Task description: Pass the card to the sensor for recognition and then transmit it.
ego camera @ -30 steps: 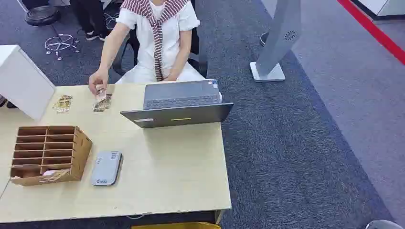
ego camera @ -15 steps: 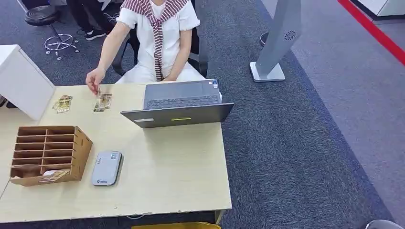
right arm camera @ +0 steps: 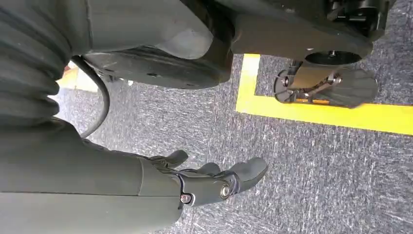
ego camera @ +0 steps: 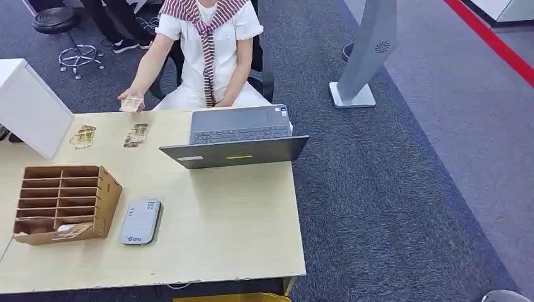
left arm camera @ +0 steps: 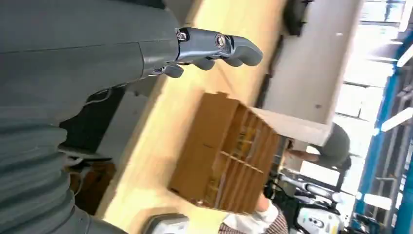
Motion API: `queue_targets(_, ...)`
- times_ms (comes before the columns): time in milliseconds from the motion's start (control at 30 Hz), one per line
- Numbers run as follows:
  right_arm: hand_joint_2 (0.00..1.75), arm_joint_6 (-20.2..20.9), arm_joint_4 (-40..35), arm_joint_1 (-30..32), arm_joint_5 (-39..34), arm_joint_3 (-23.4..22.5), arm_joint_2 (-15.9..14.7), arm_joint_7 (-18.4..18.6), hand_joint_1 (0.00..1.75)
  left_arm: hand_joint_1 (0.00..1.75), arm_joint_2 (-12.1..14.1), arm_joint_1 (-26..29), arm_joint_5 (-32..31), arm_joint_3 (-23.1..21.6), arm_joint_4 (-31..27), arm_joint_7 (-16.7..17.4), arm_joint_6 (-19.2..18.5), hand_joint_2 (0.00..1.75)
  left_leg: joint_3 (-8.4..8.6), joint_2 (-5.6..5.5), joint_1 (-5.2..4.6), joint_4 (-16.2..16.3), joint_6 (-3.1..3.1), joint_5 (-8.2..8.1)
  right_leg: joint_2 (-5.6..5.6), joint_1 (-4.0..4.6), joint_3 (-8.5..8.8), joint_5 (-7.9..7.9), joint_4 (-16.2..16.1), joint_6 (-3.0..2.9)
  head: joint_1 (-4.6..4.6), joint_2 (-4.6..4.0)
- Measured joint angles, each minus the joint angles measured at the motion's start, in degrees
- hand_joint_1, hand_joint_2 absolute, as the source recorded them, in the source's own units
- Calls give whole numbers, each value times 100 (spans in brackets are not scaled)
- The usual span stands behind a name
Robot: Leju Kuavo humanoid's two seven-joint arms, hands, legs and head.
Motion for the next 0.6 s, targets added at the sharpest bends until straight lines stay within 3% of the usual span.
queue_targets(100,175,0,0,-3,-2,0,0,2,0,0,83,71,-37,-150,-100,0,192,175,5,1,1,0,0,0,2,1,-1,-1,0,0,4,2)
queue_targets(233,175,9,0,-6,0,0,-4,2,0,0,199,72,-263,-591,-273,61,715,175,7,2,1,0,0,0,2,1,0,0,0,0,0,0)
queue_targets(600,175,59,0,-13,105,0,-9,2,0,0,551,-188,-1242,-1965,-389,571,2077,175,14,5,0,1,0,3,5,1,2,4,0,-6,2,0)
